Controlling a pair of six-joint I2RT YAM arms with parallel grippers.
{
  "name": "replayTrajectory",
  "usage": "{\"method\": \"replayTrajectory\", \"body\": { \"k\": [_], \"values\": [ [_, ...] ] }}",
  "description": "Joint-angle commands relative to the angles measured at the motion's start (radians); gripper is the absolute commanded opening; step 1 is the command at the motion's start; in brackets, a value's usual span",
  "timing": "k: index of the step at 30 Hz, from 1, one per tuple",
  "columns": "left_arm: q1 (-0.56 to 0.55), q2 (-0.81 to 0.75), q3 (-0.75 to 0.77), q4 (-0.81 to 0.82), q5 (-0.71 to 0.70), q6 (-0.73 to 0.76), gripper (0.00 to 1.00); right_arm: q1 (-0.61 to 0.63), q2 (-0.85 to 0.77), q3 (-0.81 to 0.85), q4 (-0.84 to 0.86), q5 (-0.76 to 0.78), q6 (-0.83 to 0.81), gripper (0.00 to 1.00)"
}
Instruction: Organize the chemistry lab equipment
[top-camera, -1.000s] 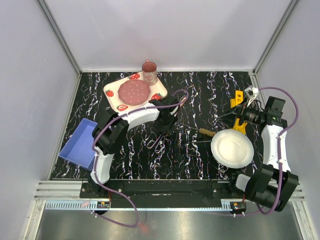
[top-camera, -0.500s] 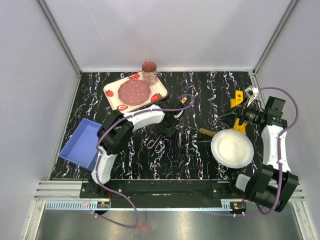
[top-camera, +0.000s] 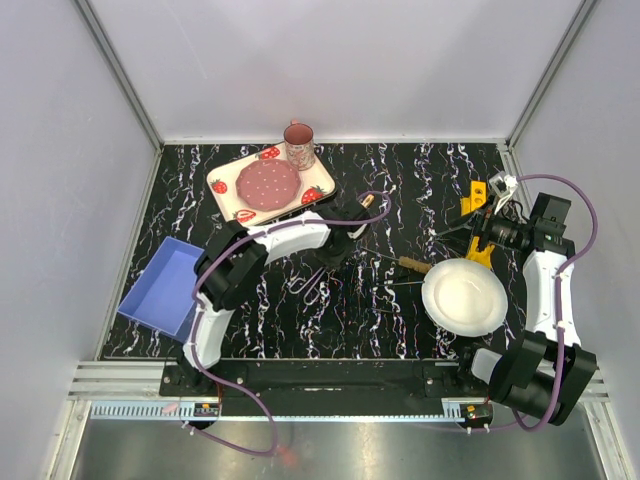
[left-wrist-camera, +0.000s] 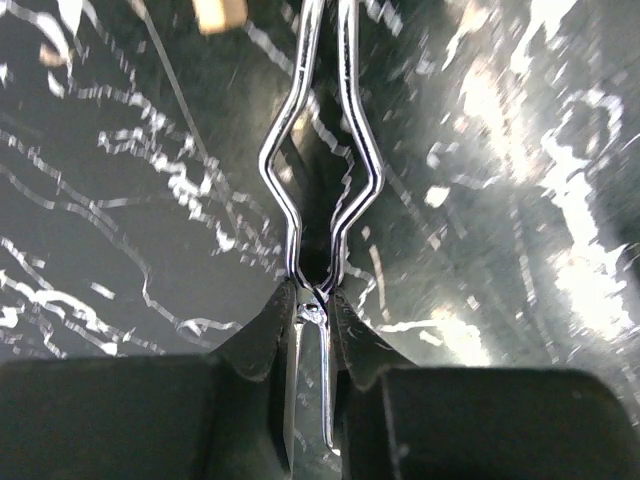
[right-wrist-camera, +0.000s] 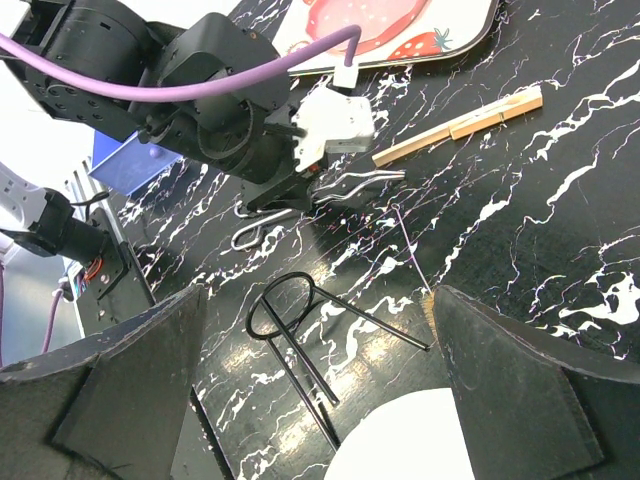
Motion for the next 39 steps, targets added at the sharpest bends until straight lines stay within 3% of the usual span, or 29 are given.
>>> {"method": "replayTrajectory", "body": {
  "k": [1,13,16,20,29,33,39],
  "values": [
    [0.001,-0.141,-0.063,-0.028,-0.080,0.057,0.07,0.001,-0.026,0.027,-0.009,-0.007,-0.023,1.00],
    [0.051,-0.525,-0.223,-0.191,-0.313,0.114,0.05,0.001,-0.023,0.030,-0.021,-0.017,-0.032,1.00],
    [0.145,-0.626,-0.246,-0.231,-0.338,0.085,0.06,0.001,-0.022,0.032,-0.021,-0.020,-0.032,1.00],
    [0.359,-0.778,-0.300,-0.245,-0.296,0.045,0.07,0.001,-0.019,0.035,-0.026,-0.023,-0.034,1.00],
    [0.695,-0.905,-0.419,-0.279,-0.142,-0.013,0.08,0.001,-0.016,0.036,-0.026,-0.032,-0.034,1.00],
    [0.781,-0.915,-0.439,-0.292,-0.043,-0.047,0.08,0.001,-0.020,0.038,-0.029,-0.030,-0.034,1.00],
    [0.852,-0.909,-0.491,-0.297,-0.037,-0.102,0.08,0.001,-0.025,0.040,-0.029,-0.038,-0.035,1.00]
  ]
}}
